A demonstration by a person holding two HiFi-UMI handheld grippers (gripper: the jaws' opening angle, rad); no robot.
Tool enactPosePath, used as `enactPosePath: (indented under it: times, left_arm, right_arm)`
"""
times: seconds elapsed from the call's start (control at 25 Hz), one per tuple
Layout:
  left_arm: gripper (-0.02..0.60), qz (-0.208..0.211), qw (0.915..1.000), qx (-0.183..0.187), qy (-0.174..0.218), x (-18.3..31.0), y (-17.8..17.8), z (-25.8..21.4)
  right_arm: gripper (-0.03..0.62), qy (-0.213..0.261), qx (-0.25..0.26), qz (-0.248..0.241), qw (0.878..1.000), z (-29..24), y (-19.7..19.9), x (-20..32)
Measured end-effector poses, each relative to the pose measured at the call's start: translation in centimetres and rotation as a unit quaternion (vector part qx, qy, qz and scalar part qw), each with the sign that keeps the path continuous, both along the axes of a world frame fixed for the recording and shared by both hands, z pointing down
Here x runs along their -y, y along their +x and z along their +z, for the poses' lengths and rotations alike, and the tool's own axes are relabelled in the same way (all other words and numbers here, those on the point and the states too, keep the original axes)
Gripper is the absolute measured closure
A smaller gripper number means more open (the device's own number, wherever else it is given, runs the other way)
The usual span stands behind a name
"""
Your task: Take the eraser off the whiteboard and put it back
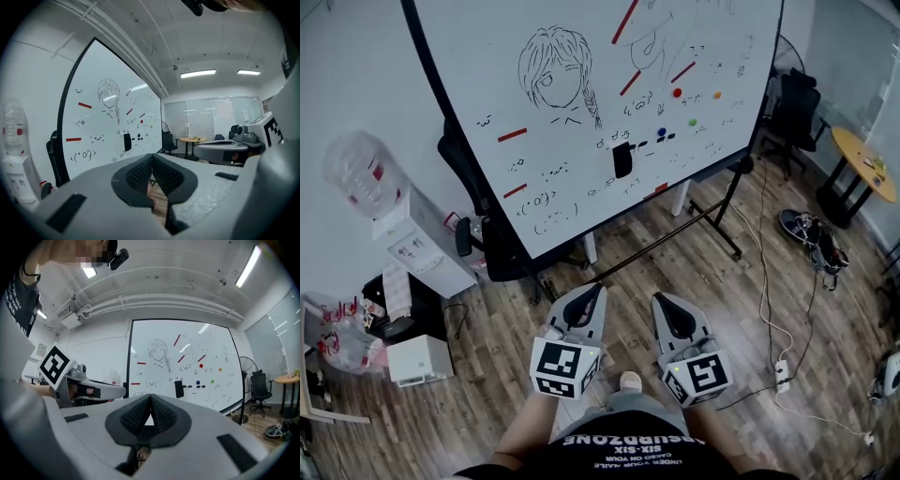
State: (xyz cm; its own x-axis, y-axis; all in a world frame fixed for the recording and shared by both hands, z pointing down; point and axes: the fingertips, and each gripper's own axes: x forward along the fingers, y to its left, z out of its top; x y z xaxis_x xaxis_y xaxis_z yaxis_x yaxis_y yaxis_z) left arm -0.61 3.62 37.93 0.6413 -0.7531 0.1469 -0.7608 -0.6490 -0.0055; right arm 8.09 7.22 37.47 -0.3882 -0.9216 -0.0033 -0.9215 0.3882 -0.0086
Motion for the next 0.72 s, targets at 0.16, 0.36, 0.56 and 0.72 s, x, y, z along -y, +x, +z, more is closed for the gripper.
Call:
enactPosePath:
  times: [0.16,0.36,0.56,0.72]
  left_arm:
    - [0.577,-0.007,1.0000,0.002,0.005,1.8,1.2,-0.2]
    - [0.577,-0.027,0.9996,0.000,0.003,3.3,1.5,-0.1]
    - [0.577,-0.052,0.9986,0.000,0.003,3.8,1.1,0.2]
    - [0.577,-0.067,0.9977,0.001,-0.003,4.4,0.5,1.2]
  right_arm:
    - [0.594,0.013,0.013,-0.014,1.000,-0.8,1.2,2.3]
    - [0.494,0.036,0.032,-0.028,0.998,-2.4,2.4,5.0]
    - [0.371,0.053,0.030,-0.037,0.997,-3.1,3.4,7.3]
    - [0.367,0.059,0.023,-0.043,0.997,-3.2,3.6,9.1]
